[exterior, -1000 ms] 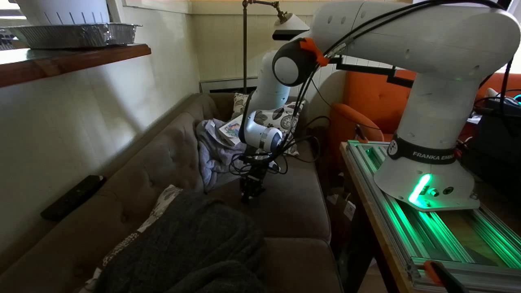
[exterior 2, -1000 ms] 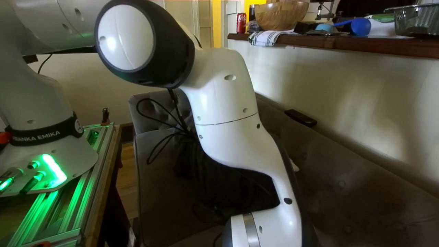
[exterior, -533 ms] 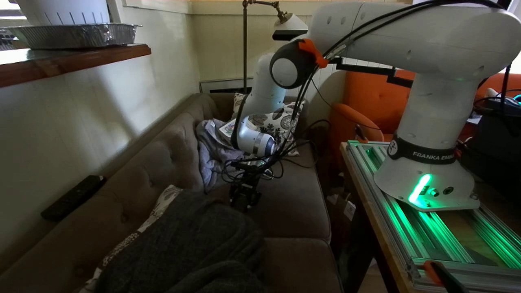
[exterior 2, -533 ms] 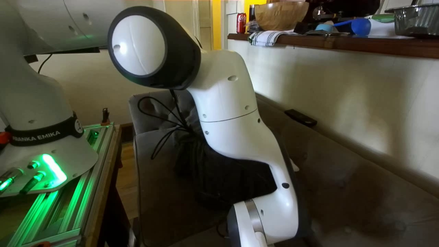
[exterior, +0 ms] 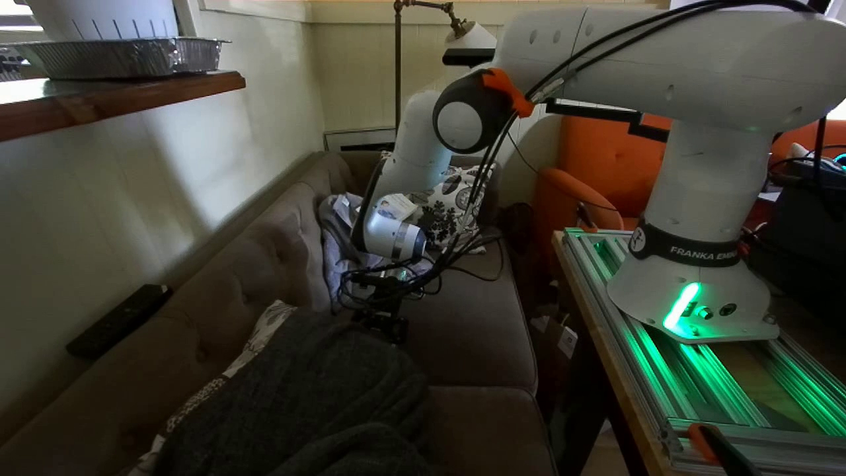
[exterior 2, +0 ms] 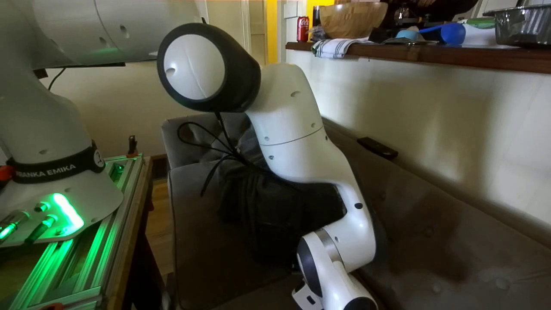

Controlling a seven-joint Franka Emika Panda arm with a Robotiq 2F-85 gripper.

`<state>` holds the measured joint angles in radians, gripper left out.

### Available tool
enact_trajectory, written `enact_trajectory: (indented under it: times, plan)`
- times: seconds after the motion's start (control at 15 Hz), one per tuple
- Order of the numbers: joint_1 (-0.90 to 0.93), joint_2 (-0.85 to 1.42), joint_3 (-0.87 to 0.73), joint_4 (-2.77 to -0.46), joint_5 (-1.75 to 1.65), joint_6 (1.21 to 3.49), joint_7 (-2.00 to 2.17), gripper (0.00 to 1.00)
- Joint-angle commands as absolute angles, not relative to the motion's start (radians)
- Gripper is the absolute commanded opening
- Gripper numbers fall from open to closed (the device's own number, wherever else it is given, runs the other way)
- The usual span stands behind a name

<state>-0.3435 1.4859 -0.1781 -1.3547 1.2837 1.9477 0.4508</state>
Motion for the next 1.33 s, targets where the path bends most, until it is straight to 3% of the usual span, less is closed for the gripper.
enact_trajectory:
  times: [0.0, 0.67, 0.73, 0.87, 1.27]
  plan:
    - [-0.351, 1.485, -0.135, -1.326, 1.194, 1.983, 0.537, 1.0]
    - [-0.272, 1.484, -0.115, -1.347, 1.201, 2.242, 0.559, 0.99]
    - [-0.266, 1.484, -0.117, -1.35, 1.194, 2.239, 0.567, 0.74]
    - [-0.26, 1.485, -0.119, -1.355, 1.191, 2.241, 0.568, 0.71]
    - [-0.265, 1.487, -0.126, -1.365, 1.175, 2.218, 0.576, 0.29]
